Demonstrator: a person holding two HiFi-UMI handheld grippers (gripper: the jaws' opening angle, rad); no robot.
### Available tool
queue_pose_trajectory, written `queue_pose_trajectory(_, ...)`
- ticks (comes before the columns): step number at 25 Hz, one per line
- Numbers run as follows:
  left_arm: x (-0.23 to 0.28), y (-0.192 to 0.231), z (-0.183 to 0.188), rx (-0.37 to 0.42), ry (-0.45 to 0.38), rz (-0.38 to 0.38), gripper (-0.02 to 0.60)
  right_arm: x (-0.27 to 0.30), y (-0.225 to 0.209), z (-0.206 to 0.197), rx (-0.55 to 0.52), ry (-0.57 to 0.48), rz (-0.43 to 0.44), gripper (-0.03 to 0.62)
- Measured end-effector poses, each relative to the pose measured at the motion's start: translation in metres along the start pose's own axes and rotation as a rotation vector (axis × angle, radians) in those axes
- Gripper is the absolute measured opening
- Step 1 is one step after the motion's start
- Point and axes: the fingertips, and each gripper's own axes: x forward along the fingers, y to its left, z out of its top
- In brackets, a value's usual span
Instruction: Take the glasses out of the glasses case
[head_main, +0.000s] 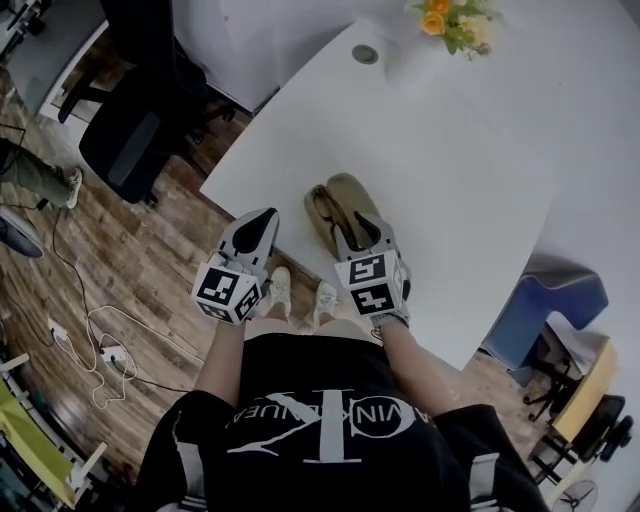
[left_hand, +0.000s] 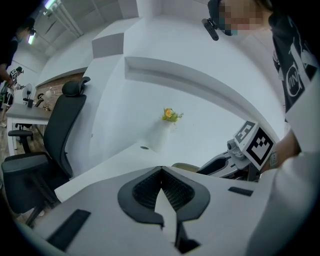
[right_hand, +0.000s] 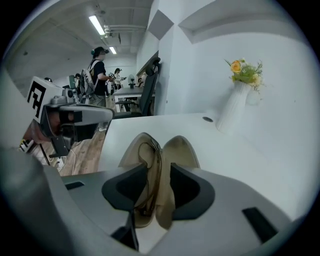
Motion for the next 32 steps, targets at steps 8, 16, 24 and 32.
queue_pose_trajectory(8,0.007,0.012,0.007,0.003,-0.001,-0.019,0.014,0.011,0.001,0.002,-0.035,0.058,-0.006,0.150)
queue_pose_trajectory(16,0.011,0.016,0.003,-0.010,0.009,-0.033,0.014,0.023,-0.003,-0.004,-0.077,0.183,0.010,0.150)
queue_pose_trajectory(24,0.012,0.020,-0.006,-0.027,0.021,-0.034,0.014,0.032,-0.005,-0.015,-0.214,0.279,-0.009,0.137)
queue_pose_trajectory(32,0.010,0.023,-0.014,-0.045,0.029,-0.027,0.014,0.036,0.000,-0.018,-0.253,0.356,0.031,0.098)
